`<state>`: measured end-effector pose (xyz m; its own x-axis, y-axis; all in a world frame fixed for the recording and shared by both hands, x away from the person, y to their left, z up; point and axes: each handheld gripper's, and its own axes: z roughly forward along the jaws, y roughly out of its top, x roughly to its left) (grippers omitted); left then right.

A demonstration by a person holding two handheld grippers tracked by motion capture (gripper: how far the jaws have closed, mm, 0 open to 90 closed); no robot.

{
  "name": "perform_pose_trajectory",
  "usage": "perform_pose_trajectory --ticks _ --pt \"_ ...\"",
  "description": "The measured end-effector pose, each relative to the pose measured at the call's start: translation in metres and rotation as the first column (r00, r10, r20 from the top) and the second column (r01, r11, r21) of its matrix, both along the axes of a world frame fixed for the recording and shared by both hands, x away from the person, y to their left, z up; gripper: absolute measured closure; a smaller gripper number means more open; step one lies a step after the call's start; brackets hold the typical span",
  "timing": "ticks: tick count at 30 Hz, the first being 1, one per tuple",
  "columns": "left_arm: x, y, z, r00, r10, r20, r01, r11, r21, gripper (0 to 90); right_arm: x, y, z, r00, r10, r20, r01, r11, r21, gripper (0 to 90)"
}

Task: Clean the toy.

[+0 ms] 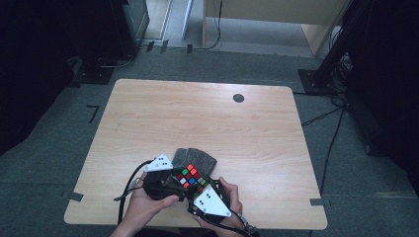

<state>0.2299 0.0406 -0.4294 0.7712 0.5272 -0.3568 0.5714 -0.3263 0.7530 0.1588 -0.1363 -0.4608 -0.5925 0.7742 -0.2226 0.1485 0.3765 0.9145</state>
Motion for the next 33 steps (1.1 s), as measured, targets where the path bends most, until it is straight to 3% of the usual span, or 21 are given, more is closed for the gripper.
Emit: perform_pose_trajectory --ticks 2,4,9,11,14,16,19,26,29,33 --pt "0.0 0.0 -0.001 0.9998 -0.015 -0.011 0.015 0.9998 -0.009 24.3 -0.002 0.002 0.001 0.9997 0.015 0.017 -0.015 1.0 -0.018 34.3" --pt "-0.001 0.001 0.001 0.9996 -0.026 -0.007 0.026 0.9996 -0.012 32.8 -0.003 0.004 0.0 0.9996 0.014 0.024 -0.013 0.999 -0.029 34.2" --pt "0.002 0.006 0.002 0.9993 -0.018 -0.034 0.017 0.9997 -0.016 33.8 -0.002 0.004 -0.002 0.9993 0.03 0.023 -0.029 0.999 -0.015 33.0" --pt "0.006 0.013 0.004 0.9988 0.002 -0.049 -0.005 0.9987 -0.051 33.8 -0.001 0.003 -0.003 0.9991 0.035 0.022 -0.035 0.999 -0.019 30.0" --pt "0.011 0.023 0.006 0.9939 -0.029 -0.106 0.016 0.9924 -0.122 33.8 0.001 0.0 -0.005 0.9992 0.036 0.016 -0.035 0.999 -0.033 28.4" --pt "0.013 0.025 0.006 0.991 -0.039 -0.128 0.02 0.9893 -0.145 33.8 0.001 -0.002 -0.005 0.9988 0.045 0.018 -0.045 0.999 -0.011 28.1" --pt "0.014 0.024 0.003 0.9874 -0.054 -0.149 0.03 0.987 -0.158 33.8 -0.003 0.0 -0.003 0.9969 0.057 0.054 -0.057 0.998 -0.004 32.4" --pt "0.015 0.025 0.002 0.9841 -0.103 -0.145 0.076 0.9811 -0.178 33.2 -0.008 -0.001 -0.002 0.9921 0.068 0.105 -0.065 0.997 -0.036 34.3" --pt "0.014 0.021 0.001 0.98 -0.136 -0.145 0.113 0.9807 -0.16 31.4 -0.011 0.0 -0.001 0.9851 0.073 0.156 -0.063 0.996 -0.065 34.4" --pt "0.013 0.021 0.002 0.981 -0.149 -0.124 0.127 0.9778 -0.166 31.8 -0.016 0.004 -0.001 0.9707 0.094 0.221 -0.065 0.989 -0.136 34.5"
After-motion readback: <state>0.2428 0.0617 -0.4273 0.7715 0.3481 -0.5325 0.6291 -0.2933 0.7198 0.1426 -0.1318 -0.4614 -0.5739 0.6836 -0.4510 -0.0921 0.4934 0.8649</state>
